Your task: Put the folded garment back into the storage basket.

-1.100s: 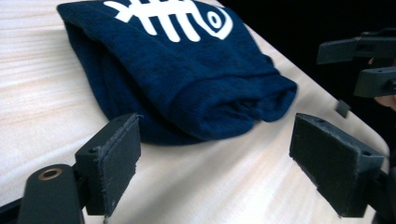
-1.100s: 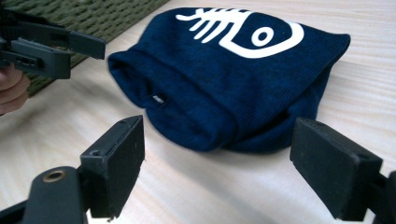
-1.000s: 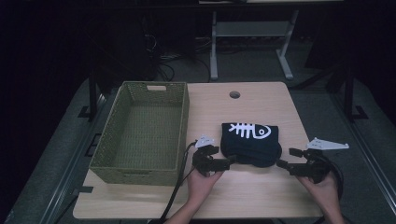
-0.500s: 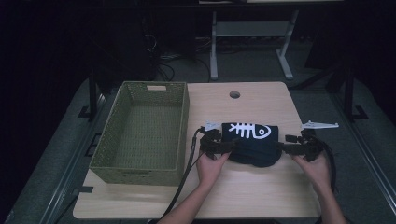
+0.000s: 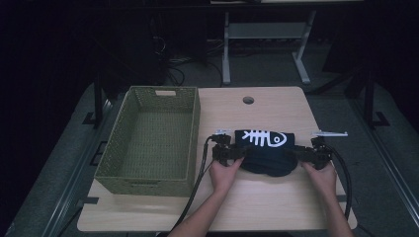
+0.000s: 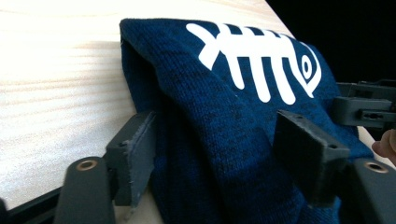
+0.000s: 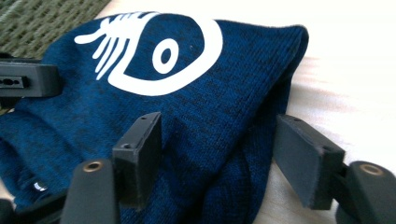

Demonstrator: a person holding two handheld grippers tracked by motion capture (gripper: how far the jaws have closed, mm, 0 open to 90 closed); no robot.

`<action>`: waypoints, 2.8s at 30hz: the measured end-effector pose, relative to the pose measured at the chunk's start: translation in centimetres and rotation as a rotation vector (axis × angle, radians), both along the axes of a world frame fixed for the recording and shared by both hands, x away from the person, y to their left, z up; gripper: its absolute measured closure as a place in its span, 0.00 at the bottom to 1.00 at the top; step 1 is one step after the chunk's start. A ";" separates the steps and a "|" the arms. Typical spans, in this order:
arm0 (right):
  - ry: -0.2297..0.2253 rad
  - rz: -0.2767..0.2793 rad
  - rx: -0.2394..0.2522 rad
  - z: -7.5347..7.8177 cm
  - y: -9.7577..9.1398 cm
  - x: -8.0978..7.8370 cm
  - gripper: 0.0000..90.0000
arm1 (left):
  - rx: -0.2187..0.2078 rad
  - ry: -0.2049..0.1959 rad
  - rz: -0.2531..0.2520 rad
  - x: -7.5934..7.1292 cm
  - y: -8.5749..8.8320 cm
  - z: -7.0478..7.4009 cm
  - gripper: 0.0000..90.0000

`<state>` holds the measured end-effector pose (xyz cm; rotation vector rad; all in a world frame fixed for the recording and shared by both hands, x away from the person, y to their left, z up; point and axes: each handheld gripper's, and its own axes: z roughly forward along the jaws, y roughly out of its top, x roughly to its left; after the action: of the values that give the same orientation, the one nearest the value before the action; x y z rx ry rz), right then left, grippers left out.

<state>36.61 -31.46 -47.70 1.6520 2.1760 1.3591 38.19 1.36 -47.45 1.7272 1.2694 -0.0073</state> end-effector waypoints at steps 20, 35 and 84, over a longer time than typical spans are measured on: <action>-0.036 -0.012 0.008 0.0 1.2 -1.4 0.79 | -0.032 0.005 -0.028 -0.2 -0.6 -0.5 0.74; -0.129 -0.050 0.134 3.1 0.5 -3.7 0.79 | -0.125 -0.056 -0.038 -1.6 -0.4 2.1 0.74; -0.234 0.048 0.230 13.0 6.6 -3.0 0.79 | -0.192 -0.193 -0.062 -2.7 7.7 13.9 0.74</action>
<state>33.58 -24.90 -34.74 1.4266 2.0016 1.7745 35.50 9.09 -33.59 1.5611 1.0396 0.0008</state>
